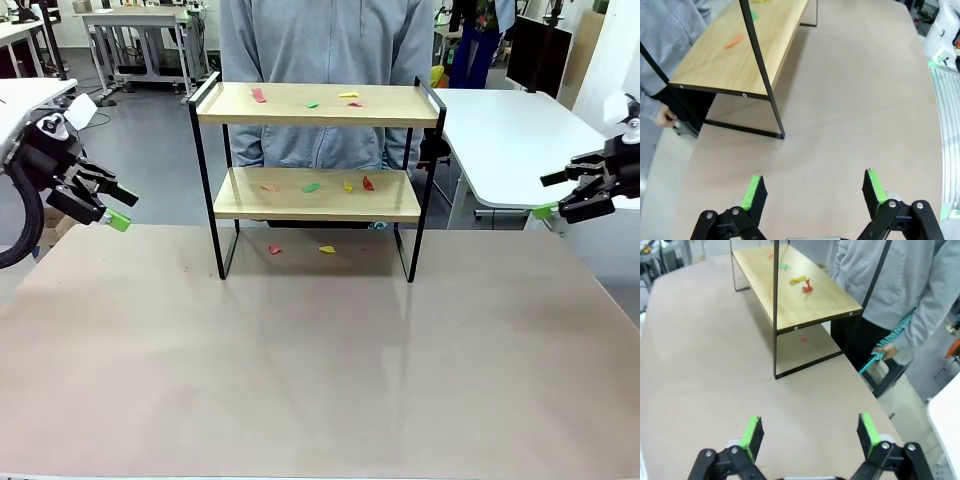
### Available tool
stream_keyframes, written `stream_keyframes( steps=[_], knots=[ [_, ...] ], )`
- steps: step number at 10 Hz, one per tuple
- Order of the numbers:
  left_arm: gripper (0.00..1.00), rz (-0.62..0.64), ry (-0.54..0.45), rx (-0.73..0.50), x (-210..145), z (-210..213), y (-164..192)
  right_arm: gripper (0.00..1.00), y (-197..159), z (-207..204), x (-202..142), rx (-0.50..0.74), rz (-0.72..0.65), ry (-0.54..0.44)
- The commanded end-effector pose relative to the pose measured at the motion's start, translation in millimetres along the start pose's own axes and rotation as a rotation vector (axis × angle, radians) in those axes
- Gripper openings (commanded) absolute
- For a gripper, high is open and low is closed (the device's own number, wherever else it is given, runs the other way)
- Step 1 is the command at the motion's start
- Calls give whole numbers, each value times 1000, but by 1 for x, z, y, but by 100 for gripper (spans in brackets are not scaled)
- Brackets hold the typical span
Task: Clean the shelf.
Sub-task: Pick up the Duster handed by the human.
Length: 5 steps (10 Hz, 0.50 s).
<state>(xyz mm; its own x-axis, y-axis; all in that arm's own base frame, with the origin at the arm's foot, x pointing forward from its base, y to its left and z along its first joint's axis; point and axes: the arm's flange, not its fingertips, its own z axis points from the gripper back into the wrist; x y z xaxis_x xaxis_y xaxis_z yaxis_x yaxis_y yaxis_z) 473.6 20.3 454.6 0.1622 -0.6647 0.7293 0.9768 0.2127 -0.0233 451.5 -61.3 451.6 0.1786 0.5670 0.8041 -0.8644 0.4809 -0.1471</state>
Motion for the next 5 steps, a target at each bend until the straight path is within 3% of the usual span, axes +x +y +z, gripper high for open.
stream_keyframes(
  steps=[1,3,5],
  knots=[
    [100,14,12,4,7,3,-6,100,2,8,8,-17,11,5],
    [100,2,5,3,5,1,-2,100,3,-1,4,-5,-10,14],
    [100,39,-176,-34,-34,24,52,100,-49,8,-28,68,-28,-133]
  ],
)
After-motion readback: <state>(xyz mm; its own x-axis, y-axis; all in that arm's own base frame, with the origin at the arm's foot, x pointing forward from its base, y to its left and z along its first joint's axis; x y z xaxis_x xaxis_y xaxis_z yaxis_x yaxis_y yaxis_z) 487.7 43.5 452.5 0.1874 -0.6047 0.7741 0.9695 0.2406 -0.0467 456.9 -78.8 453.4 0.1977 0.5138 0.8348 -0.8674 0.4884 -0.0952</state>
